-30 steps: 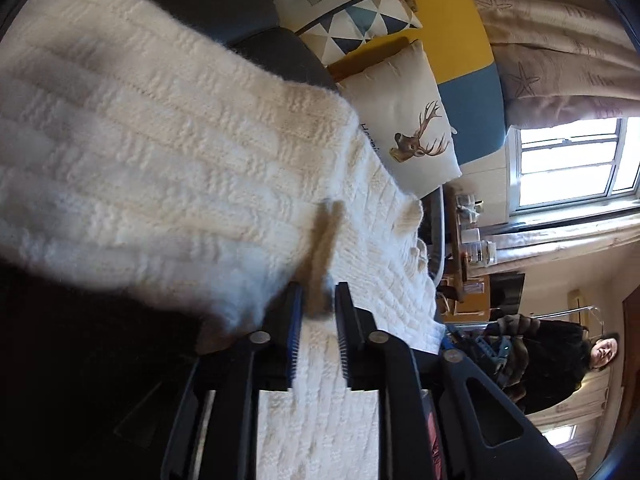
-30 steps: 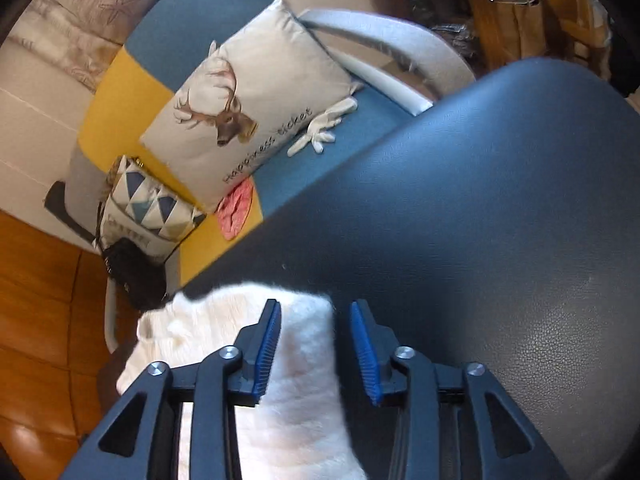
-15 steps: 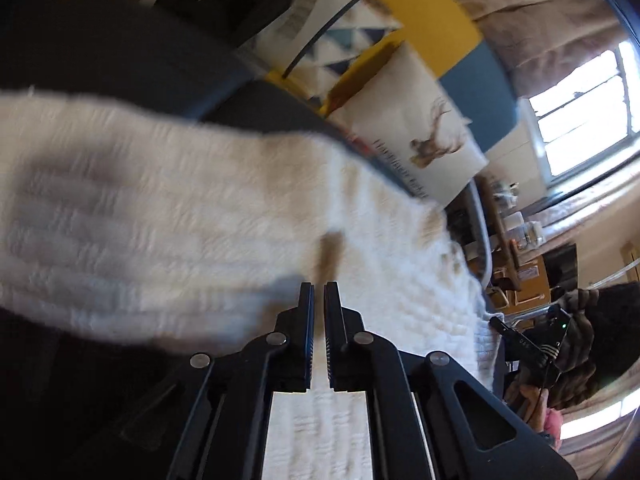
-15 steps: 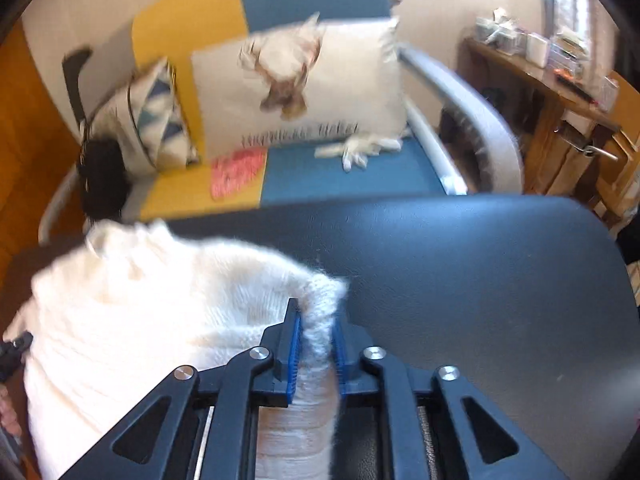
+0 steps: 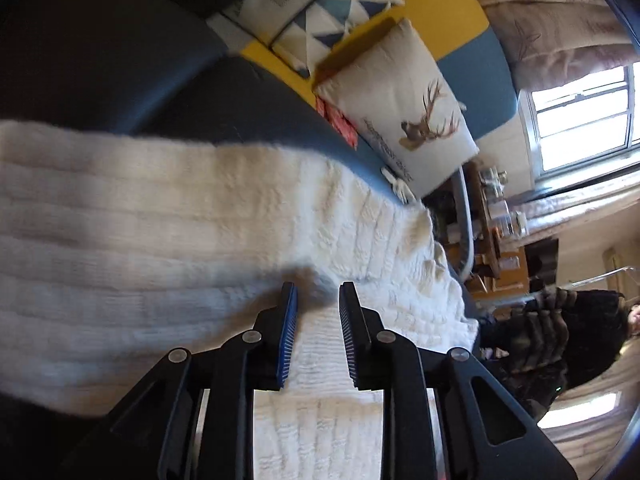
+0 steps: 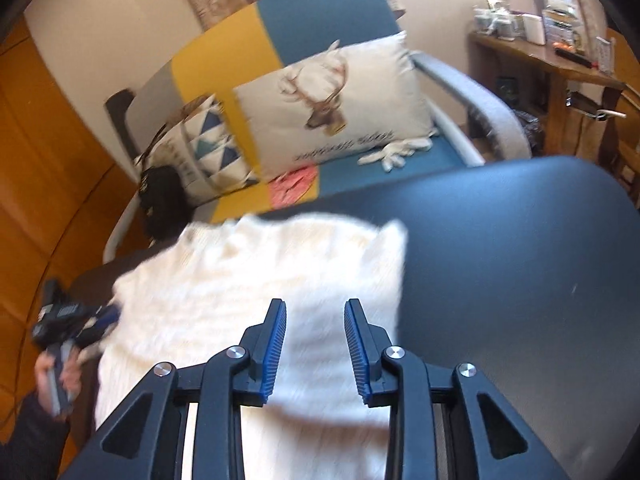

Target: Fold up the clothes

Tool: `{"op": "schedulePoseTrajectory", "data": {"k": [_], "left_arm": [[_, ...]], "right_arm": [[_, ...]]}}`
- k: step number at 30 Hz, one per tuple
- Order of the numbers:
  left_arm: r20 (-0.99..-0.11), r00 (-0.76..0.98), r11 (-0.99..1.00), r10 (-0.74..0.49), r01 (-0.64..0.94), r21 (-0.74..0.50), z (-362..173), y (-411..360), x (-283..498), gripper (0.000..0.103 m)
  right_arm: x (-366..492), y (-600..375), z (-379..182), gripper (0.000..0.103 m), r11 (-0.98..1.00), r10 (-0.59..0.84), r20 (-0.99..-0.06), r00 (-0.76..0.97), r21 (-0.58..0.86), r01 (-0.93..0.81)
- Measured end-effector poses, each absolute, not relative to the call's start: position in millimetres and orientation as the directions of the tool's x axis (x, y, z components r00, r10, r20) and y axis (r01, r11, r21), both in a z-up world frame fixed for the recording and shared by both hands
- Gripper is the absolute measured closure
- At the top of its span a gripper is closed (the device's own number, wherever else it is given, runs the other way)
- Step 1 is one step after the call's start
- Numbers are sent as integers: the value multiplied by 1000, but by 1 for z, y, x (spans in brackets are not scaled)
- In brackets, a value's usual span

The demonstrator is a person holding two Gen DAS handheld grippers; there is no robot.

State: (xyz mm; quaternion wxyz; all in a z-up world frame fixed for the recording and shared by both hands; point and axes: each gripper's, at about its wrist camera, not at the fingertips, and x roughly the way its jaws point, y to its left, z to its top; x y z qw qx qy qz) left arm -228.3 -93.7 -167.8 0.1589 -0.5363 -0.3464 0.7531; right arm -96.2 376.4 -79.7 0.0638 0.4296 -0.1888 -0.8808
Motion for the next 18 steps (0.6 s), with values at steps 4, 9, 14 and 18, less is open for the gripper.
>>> {"op": "schedulePoseTrajectory", "data": {"k": [4,9,14,18], "left_arm": [[-715,-417,-751,561,108,-652,-159,-90,-228,94],[-642,-565,-746,519,67,-662,-126,-96,-209,99],[-765,-452,-810,458,142,-569,-151,-94,-221,99],[-750,-454,-782,481,165,-602,-156,-102,-216,98]], "right_arm": [[-74,351,-86,73,-930,-286,-747,-600,368,-16],[-51,343,-106,73,-958,-157,-789,-595,269,-104],[-37,370,-134,73,-893,-220,-786,-577,401,-206],[-35,382,-121,73,-868,-235,-738,-633,453,-205]]}}
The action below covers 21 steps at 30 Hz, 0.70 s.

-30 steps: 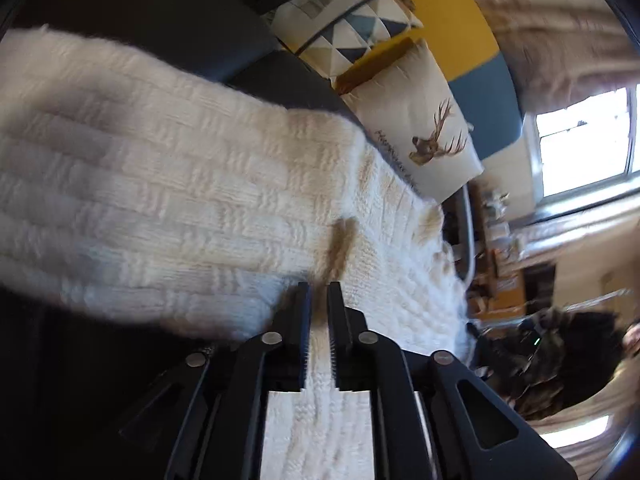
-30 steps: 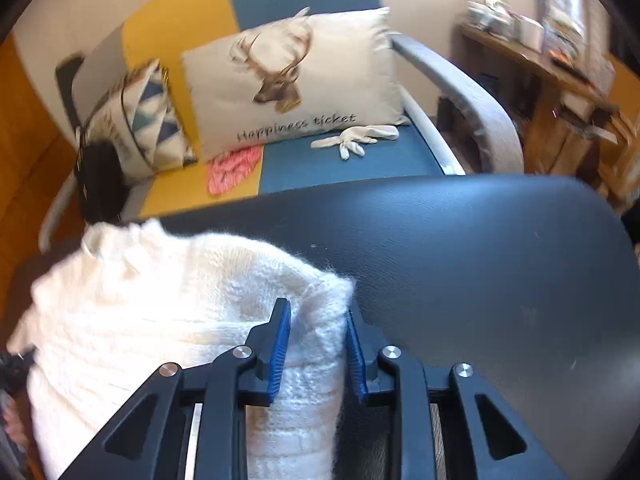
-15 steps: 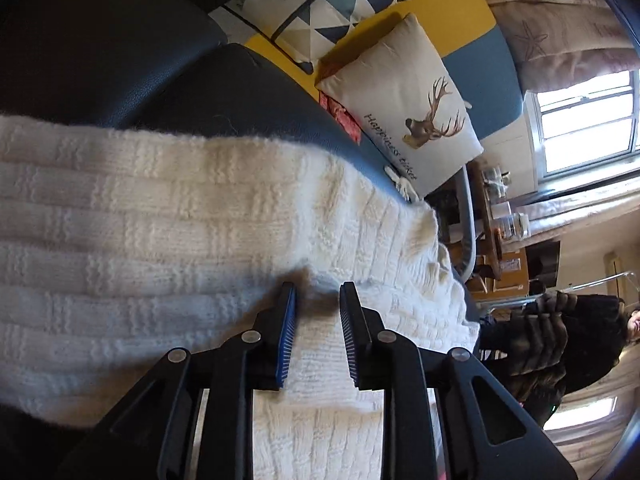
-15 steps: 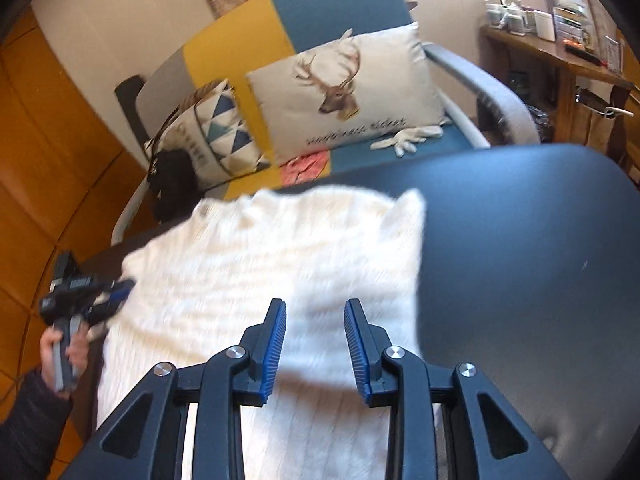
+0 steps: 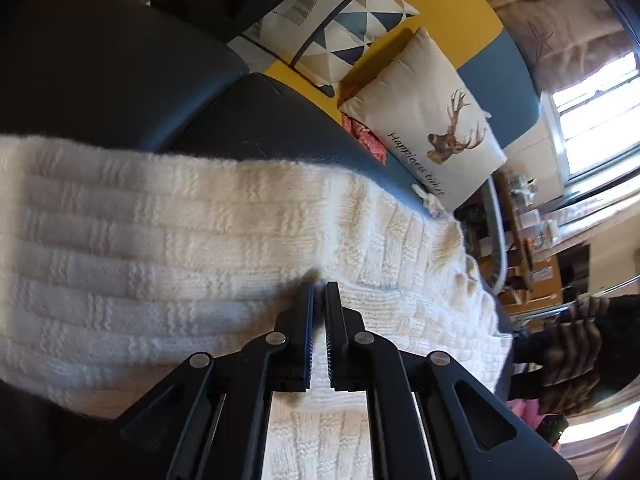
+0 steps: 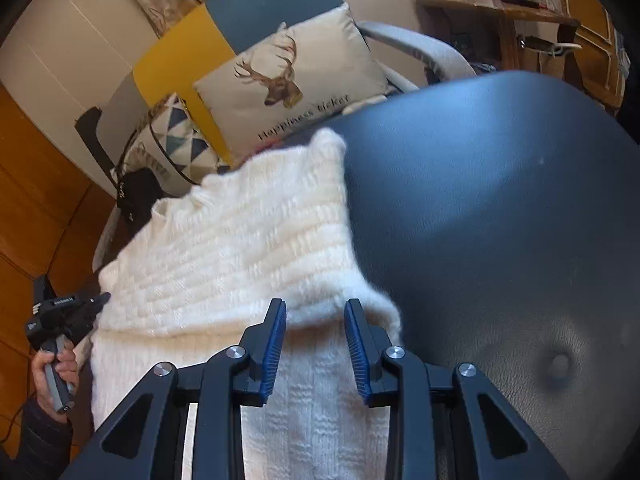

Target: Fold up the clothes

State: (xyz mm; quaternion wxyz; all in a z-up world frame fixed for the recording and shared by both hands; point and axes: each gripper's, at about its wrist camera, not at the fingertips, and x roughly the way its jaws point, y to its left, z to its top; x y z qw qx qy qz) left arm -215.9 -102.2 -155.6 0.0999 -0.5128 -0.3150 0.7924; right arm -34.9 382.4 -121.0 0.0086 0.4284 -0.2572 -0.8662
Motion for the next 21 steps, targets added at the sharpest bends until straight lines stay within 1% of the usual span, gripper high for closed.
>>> {"op": "schedulePoseTrajectory", "data": {"k": [3,4,5,6,7,8,10,11,13,15,17,19,21], "left_arm": [[-783,-456,-823,423,168,-542,-150,-98,-215,99],[-797,-456,-841,395,171,-514,-148,-96,-215,99],[-805,-447,-844,390,177,-507,-147,-94,-216,99],[-811,-436,-844,390,183,-505,-147,-93,-217,99],[-817,-424,-844,391,189,-502,-148,-91,-218,99],[-810,-416,-832,414,187,-521,-147,-91,-218,99],[-807,-408,-826,428,186,-532,-145,-92,-216,99],[-807,-415,-831,419,183,-525,-142,-94,-213,99],[-803,-435,-838,407,172,-517,-138,-97,-208,98],[-814,-416,-841,405,180,-510,-142,-99,-206,99],[-821,-400,-840,407,191,-509,-147,-101,-205,98],[-815,-406,-832,413,196,-519,-146,-105,-200,98],[-787,-433,-809,439,189,-556,-140,-109,-195,98]], "right_arm": [[-48,401,-127,73,-826,-315,-701,-640,534,-179],[-57,407,-140,73,-803,-352,-720,-598,561,-203],[-66,412,-153,75,-778,-390,-735,-555,585,-229],[-72,418,-163,80,-756,-415,-743,-526,603,-255],[-71,424,-160,82,-744,-397,-736,-549,608,-277],[-69,430,-157,81,-729,-381,-723,-576,618,-294],[-57,443,-141,77,-697,-357,-662,-659,659,-284],[-53,446,-136,76,-688,-356,-647,-674,669,-279],[-49,444,-134,76,-668,-408,-616,-674,705,-240],[-51,434,-142,76,-666,-463,-624,-629,713,-217],[-61,424,-168,76,-708,-462,-714,-526,654,-266],[-63,426,-174,80,-696,-472,-700,-537,669,-261],[-61,434,-157,76,-671,-467,-655,-593,700,-245]]}}
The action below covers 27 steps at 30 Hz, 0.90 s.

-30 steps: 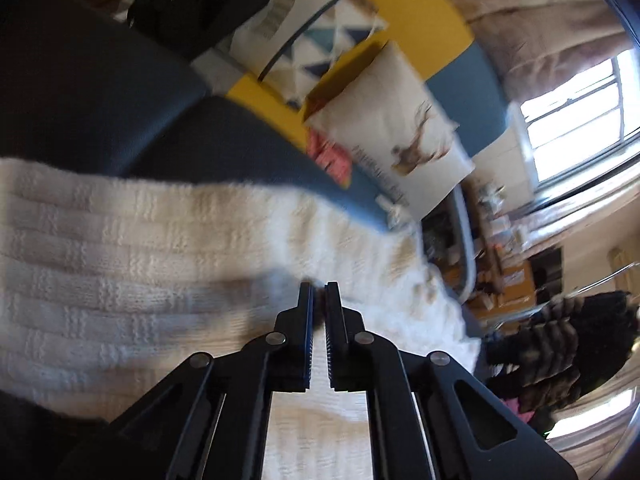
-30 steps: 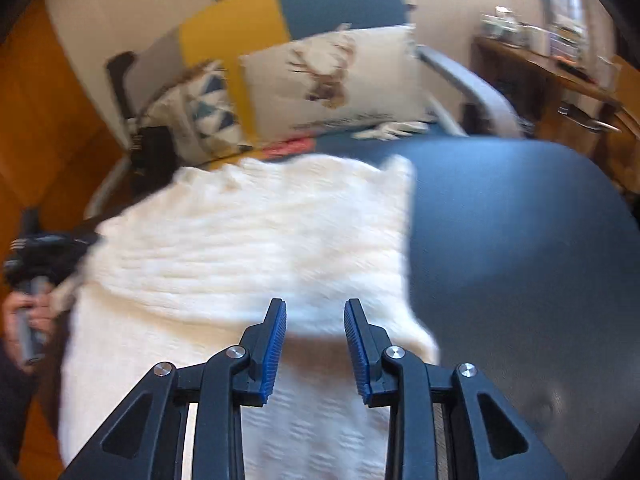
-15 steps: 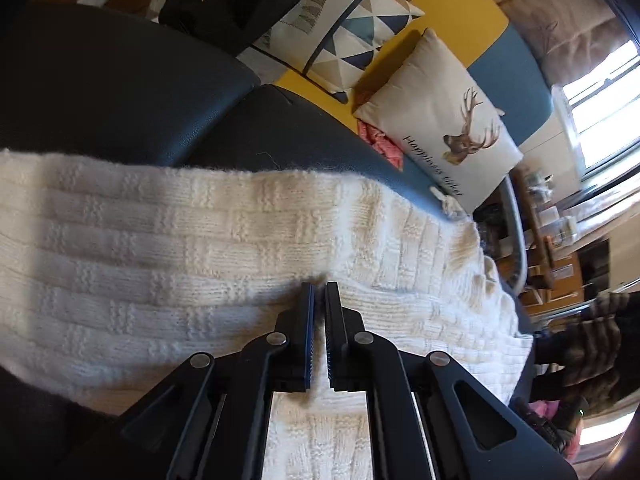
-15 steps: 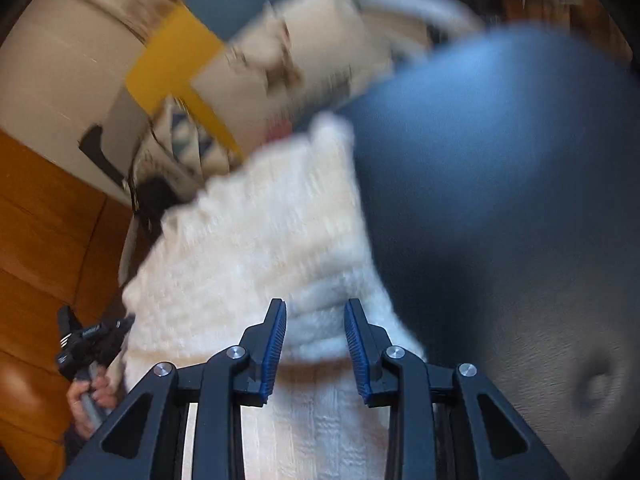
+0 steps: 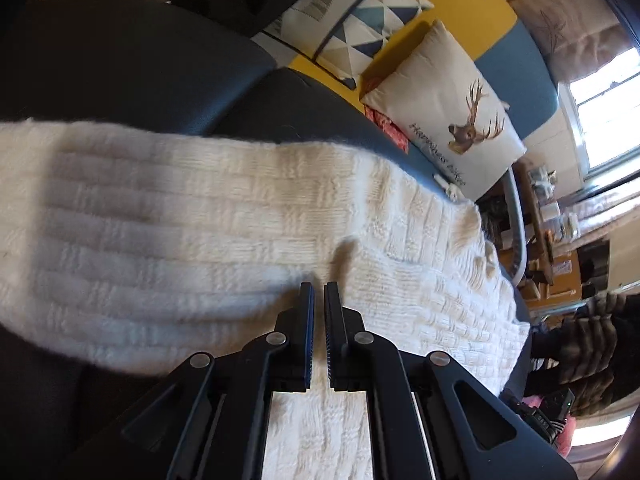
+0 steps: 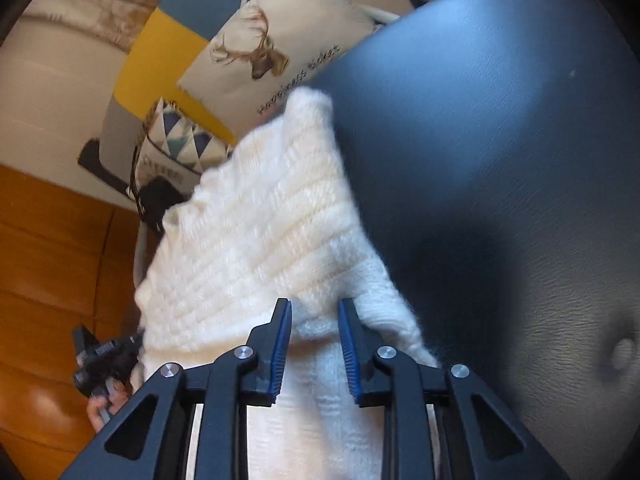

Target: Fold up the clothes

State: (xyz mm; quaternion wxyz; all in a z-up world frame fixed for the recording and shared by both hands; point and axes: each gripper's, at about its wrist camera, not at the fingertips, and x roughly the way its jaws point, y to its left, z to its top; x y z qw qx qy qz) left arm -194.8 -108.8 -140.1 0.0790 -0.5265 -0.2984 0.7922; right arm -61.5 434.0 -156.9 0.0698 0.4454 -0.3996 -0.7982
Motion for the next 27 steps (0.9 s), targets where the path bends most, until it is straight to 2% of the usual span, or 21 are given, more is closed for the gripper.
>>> {"op": "schedulePoseTrajectory", "data": {"k": [3,6,7,9,10,12,15,17,19,23,27], "left_arm": [[-717,-487,-770,499,131,-624,-125,-107,-187,98],[-694,-487,-779,531,42,-626,-111,-85,-188,98],[-707,-466,-795,532,14,-607,-111,-74,-192,97],[-797,-401,-867,451,15,-498,-123,-54,-202,95],[-814,-382,-875,437,29,-483,-130,-51,-205,95],[-835,-351,-879,424,61,-472,-144,-49,-208,95],[-798,-392,-849,458,73,-524,-136,-57,-204,95],[-756,-435,-835,489,18,-550,-125,-57,-202,95],[-759,-439,-846,481,-5,-533,-122,-51,-202,95],[-860,-356,-917,366,21,-399,-142,-39,-210,95],[-809,-384,-864,445,54,-501,-136,-57,-200,95]], "right_arm": [[-71,457,-145,74,-691,-425,-632,-648,689,-219],[-98,488,-167,74,-698,-410,-634,-655,681,-221],[-112,492,-175,74,-697,-413,-649,-639,677,-236],[-149,452,-167,74,-723,-414,-708,-573,638,-265],[-164,437,-164,80,-731,-413,-728,-548,623,-277],[-170,440,-160,82,-721,-403,-721,-564,630,-290],[-157,439,-140,77,-737,-360,-710,-605,614,-282],[-147,439,-128,74,-741,-354,-694,-627,617,-264],[-150,438,-131,74,-753,-365,-702,-612,609,-249],[-172,435,-151,75,-813,-277,-795,-540,493,-309],[-154,438,-136,73,-781,-328,-730,-599,567,-264]]}}
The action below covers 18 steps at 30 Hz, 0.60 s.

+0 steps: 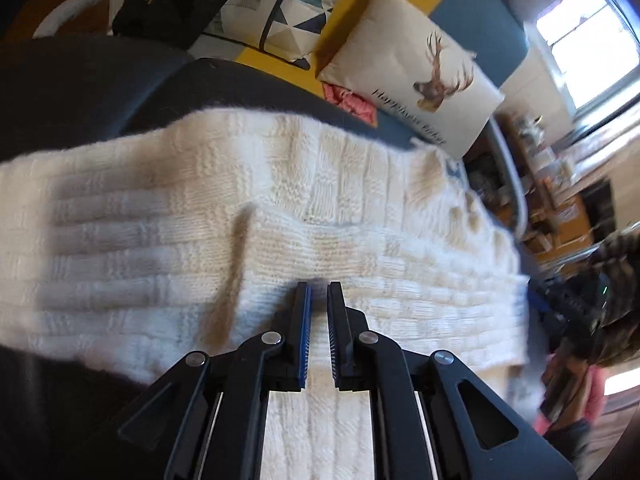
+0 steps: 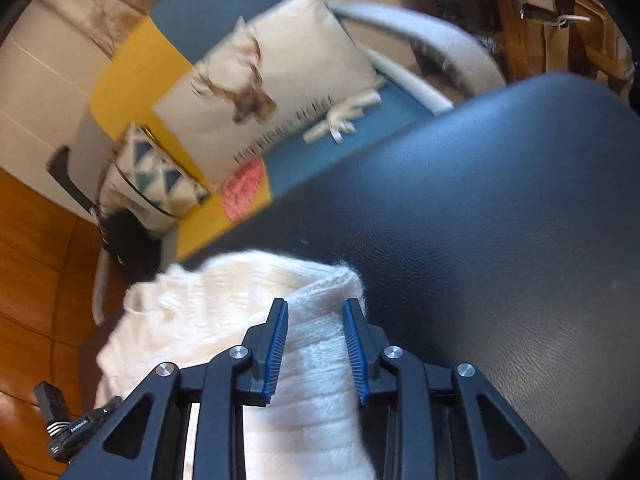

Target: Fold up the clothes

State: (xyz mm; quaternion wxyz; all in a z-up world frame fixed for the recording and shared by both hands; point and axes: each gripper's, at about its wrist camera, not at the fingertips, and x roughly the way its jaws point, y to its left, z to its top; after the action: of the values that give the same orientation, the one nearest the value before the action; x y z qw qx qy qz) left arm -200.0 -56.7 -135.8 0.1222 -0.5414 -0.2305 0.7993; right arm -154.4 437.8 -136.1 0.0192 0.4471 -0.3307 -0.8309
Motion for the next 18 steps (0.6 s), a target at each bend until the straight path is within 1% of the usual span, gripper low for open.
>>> {"op": "schedulePoseTrajectory", "data": {"k": [2,4,7,8,9,10,13,15,18], "left_arm": [[-762,-389,-810,518,63,-583,-132,-65,-191,95],[-718,-389,-757,577,75,-649,-129,-68,-180,94],[-642,-382,-655,664,116,-746,-138,-79,-159,88],[-635,-382,-637,672,140,-758,-142,-81,-153,84],[-636,-379,-632,672,155,-759,-146,-80,-150,82],[-640,-375,-630,671,167,-758,-148,-77,-148,82],[-641,-366,-610,674,213,-763,-159,-74,-144,80],[-633,-377,-582,676,253,-773,-164,-76,-145,80],[-610,-425,-546,669,276,-791,-163,-86,-147,80]], "right_arm": [[-141,437,-134,73,-718,-444,-661,-605,666,-201],[-121,433,-131,72,-618,-548,-579,-604,766,-174],[-87,422,-140,72,-448,-656,-452,-605,878,-170],[-76,418,-145,72,-422,-657,-444,-609,886,-191],[-68,415,-151,71,-420,-643,-456,-616,882,-214],[-60,413,-156,69,-418,-629,-467,-622,877,-236],[-39,405,-173,69,-409,-583,-501,-639,861,-302],[-44,405,-177,69,-406,-531,-518,-671,850,-336],[-54,405,-167,69,-480,-434,-532,-727,820,-312]]}}
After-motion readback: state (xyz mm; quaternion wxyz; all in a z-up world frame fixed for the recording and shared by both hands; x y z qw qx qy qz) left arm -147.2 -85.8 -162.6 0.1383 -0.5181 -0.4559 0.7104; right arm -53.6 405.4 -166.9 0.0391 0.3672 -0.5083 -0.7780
